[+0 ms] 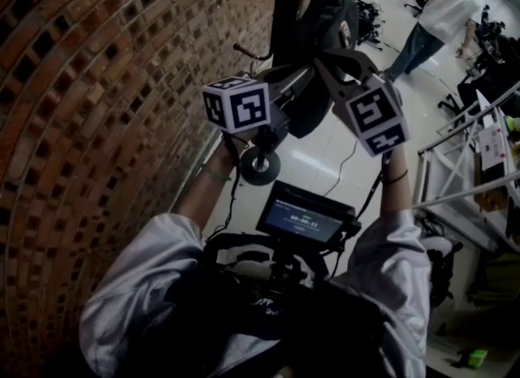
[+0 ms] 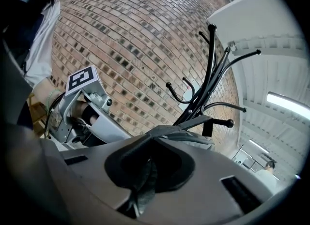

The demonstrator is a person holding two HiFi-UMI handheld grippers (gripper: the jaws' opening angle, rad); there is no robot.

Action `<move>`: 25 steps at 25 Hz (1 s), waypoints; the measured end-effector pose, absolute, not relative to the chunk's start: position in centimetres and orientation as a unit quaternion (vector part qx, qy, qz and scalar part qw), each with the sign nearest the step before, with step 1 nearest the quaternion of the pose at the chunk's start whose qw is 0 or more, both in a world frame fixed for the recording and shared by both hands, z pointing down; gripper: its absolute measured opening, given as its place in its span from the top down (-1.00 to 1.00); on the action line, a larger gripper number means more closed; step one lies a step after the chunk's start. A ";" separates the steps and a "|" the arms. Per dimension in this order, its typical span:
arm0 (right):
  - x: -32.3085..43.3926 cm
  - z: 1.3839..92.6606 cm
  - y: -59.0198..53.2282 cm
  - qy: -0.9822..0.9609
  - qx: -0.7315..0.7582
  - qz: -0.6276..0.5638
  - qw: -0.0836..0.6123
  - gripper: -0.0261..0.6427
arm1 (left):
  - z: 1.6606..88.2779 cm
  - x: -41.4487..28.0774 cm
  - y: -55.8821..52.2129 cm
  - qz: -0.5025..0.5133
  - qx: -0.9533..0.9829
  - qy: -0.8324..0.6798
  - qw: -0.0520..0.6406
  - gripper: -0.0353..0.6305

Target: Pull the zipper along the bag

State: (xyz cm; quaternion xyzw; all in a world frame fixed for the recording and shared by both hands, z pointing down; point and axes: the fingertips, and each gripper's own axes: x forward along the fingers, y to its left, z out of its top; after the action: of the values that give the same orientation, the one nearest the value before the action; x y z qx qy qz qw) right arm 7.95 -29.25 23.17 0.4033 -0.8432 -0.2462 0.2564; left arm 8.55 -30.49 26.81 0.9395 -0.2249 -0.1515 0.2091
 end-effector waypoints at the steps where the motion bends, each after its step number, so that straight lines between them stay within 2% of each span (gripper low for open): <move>1: 7.9 23.2 -29.3 -0.844 0.401 -0.246 0.258 0.89 | 26.6 8.5 -30.6 -0.153 0.940 -0.224 0.209 0.73; 17: 8.2 23.0 -29.3 -0.883 0.344 -0.215 0.237 0.89 | 24.5 8.3 -31.2 -0.123 0.958 -0.191 0.173 0.72; 19: 8.2 23.0 -29.1 -0.889 0.337 -0.207 0.230 0.89 | 23.8 8.1 -31.1 -0.152 0.954 -0.182 0.183 0.72; 20: 8.2 23.0 -29.0 -0.892 0.334 -0.204 0.228 0.89 | 22.8 7.9 -31.1 -0.185 0.948 -0.170 0.194 0.88; 23: 8.2 23.0 -29.1 -0.890 0.336 -0.207 0.229 0.88 | 19.0 7.2 -30.3 -0.255 0.930 -0.120 0.234 0.88; 25: 8.2 23.0 -29.2 -0.887 0.341 -0.210 0.228 0.88 | 18.3 7.2 -30.1 -0.240 0.940 -0.128 0.206 0.88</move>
State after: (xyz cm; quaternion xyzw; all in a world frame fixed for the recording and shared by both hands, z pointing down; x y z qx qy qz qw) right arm 8.18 -29.18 23.03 0.3412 -0.8874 -0.2098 0.2284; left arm 7.16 -30.12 18.35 0.9399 -0.1281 -0.2401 0.2063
